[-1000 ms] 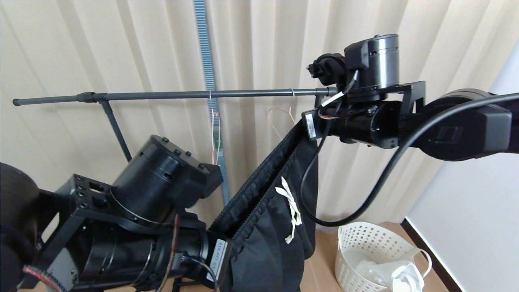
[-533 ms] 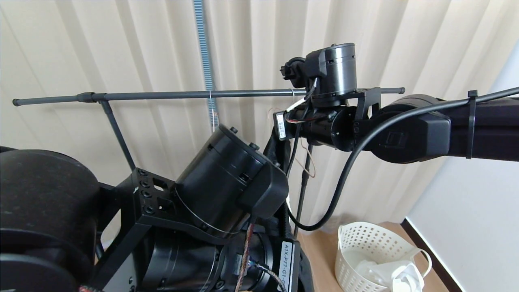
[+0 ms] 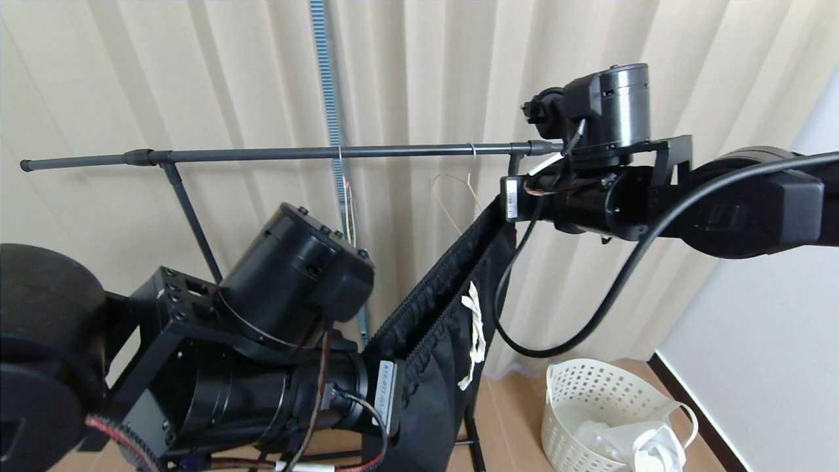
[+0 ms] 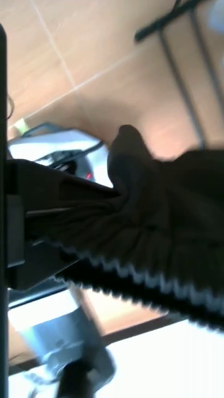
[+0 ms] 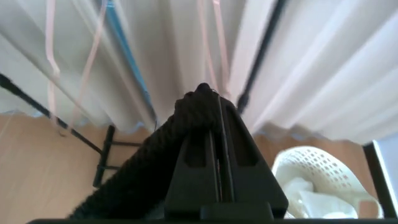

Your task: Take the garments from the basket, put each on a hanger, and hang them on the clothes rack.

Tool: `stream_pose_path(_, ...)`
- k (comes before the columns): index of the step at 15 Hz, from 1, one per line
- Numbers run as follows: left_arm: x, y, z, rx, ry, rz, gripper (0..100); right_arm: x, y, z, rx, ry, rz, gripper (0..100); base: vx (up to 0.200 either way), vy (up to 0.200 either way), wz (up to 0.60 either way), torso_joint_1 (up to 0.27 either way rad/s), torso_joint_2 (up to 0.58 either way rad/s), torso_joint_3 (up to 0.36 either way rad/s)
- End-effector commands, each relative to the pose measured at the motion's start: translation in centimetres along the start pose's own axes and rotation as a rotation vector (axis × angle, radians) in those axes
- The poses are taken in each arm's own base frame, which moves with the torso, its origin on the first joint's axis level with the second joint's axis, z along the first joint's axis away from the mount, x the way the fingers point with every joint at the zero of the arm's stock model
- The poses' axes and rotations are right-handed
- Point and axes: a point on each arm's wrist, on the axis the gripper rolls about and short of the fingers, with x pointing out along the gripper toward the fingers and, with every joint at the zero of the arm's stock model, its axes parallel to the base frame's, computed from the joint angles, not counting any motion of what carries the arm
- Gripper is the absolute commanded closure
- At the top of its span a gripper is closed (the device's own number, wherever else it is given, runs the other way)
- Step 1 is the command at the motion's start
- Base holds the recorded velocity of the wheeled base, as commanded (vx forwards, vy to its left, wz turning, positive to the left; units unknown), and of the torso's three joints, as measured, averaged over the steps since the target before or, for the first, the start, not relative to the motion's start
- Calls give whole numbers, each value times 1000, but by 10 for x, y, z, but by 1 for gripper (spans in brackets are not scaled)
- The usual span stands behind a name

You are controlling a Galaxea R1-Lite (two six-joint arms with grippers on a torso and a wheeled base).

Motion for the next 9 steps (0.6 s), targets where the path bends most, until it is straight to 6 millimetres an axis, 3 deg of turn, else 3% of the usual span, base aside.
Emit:
stream_pose_path(1,0,19,28,-41,-95,51,100,-35,-39,-4,17,11,-58,100,0,0,0,0,0,0)
stream_pose_path(4,20,26,63,-58,-161,102,100,-64,-56,-27,-10,66,-72,100,0,0,0,0,0,0)
stream_pose_path(5,25,25,67,-60,-167,107,100,-67,-58,-33,-16,83,-72,100,0,0,0,0,0,0)
stream_pose_path(6,36,21,80,-64,-190,130,100,-68,-62,-52,-39,139,-77,100,0,0,0,0,0,0)
stream_pose_path(9,54,14,101,-75,-228,139,100,-62,-61,-62,-70,186,-81,100,0,0,0,0,0,0)
